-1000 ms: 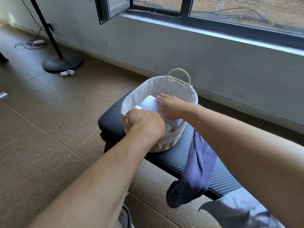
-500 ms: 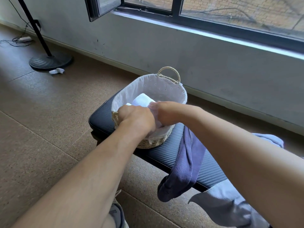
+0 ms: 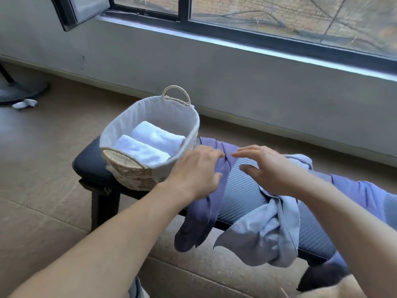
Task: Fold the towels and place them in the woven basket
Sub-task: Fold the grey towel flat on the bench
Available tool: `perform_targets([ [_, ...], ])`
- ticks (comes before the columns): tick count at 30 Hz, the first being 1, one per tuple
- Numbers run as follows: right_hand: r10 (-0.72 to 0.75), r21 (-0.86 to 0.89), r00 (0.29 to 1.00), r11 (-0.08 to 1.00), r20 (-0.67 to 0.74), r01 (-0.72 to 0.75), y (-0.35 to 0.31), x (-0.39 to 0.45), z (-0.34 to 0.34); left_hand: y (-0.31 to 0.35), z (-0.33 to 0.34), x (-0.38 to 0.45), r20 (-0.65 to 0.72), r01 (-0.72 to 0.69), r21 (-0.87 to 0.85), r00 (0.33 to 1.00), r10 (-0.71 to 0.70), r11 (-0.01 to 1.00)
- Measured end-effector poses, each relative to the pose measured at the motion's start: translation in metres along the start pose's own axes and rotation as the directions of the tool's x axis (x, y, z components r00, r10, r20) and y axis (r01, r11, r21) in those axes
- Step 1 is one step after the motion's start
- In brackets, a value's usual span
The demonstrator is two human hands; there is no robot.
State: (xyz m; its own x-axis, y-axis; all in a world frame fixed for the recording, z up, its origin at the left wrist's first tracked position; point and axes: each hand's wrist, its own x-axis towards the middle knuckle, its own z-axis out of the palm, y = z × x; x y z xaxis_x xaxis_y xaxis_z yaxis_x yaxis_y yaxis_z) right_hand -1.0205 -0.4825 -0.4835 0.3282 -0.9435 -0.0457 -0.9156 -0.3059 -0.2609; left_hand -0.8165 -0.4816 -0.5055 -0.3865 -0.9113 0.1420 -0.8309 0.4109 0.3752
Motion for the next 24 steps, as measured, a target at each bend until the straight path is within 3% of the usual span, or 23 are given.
perform_targets([
  [6,0.352,-0.112,0.922,0.935,0.159,-0.337,0.052,-0.016,0.029,0.016,0.031,0.002,0.093,-0.085,-0.075,0.991,0.092,0.994],
  [11,0.471,-0.222,0.855,0.876,0.215,-0.427,0.082,-0.019,0.028,0.027,0.046,0.006,0.141,-0.093,-0.098,0.984,0.106,0.991],
  [18,0.407,-0.156,0.866,0.913,0.29,-0.376,0.08,-0.027,0.03,0.03,0.063,0.007,0.174,-0.108,-0.106,0.977,0.126,0.988],
  [24,0.294,-0.065,0.929,0.956,0.224,-0.287,0.063,-0.021,0.037,0.028,0.065,0.007,0.185,-0.079,-0.102,0.978,0.097,0.992],
])
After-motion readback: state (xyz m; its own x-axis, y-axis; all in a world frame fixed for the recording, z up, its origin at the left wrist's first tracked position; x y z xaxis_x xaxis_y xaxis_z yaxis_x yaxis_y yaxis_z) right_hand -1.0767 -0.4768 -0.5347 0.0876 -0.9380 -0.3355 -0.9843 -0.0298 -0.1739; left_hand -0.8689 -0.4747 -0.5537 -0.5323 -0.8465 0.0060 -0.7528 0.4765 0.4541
